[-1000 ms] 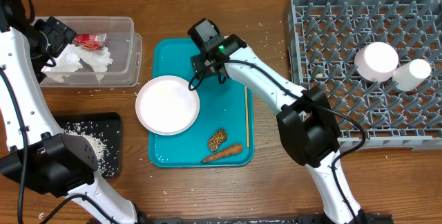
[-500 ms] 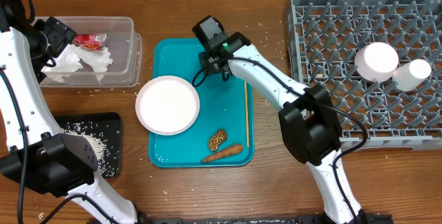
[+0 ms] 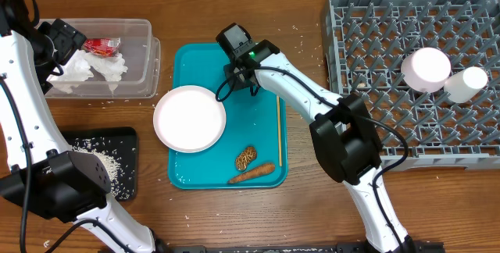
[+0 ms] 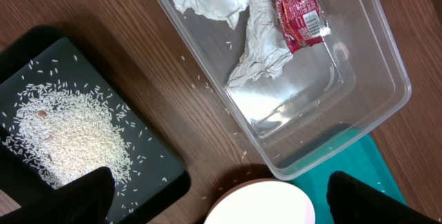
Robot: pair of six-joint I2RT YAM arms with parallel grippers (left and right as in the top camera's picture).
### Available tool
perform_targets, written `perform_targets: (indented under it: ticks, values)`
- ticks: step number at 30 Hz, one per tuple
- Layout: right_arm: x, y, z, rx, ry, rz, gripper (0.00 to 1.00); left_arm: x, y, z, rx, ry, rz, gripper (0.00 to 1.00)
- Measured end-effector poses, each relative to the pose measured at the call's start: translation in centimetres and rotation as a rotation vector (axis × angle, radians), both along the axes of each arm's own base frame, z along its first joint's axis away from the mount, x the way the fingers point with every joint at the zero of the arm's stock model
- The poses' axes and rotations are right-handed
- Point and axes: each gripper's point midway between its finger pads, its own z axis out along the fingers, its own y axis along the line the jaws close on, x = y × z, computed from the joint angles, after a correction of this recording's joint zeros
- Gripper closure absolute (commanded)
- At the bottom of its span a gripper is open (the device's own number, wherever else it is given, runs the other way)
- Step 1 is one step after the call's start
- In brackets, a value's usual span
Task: Sort waste into correct bins and load items into the dishwasher
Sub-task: 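Reach the right gripper to the small white bowl and grip it, then lift the small bowl and carry it to the rack's back edge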
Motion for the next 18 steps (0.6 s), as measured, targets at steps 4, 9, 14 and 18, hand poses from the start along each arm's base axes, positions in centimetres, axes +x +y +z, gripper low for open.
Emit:
perform_targets:
  ticks: [4,9,14,18]
  values:
    - [-0.5,-0.3,-0.2,-0.014,0.023,0.003,0.85,0.0,0.0,0.0,0.000,0.000,0.000,0.00]
    - [-0.4,-0.2,1.5,-0.018,0.037,0.000,0.94,0.0,0.0,0.0,0.000,0.000,0.000,0.00]
    - [0.9,0.4,6.8,0.026,-0.017,-0.008,0.96,0.0,0.0,0.0,0.000,0.000,0.000,0.00]
    - [2.1,-0.7,12.1,0.074,-0.069,-0.055,0.96,0.0,0.0,0.0,0.000,0.000,0.000,0.00]
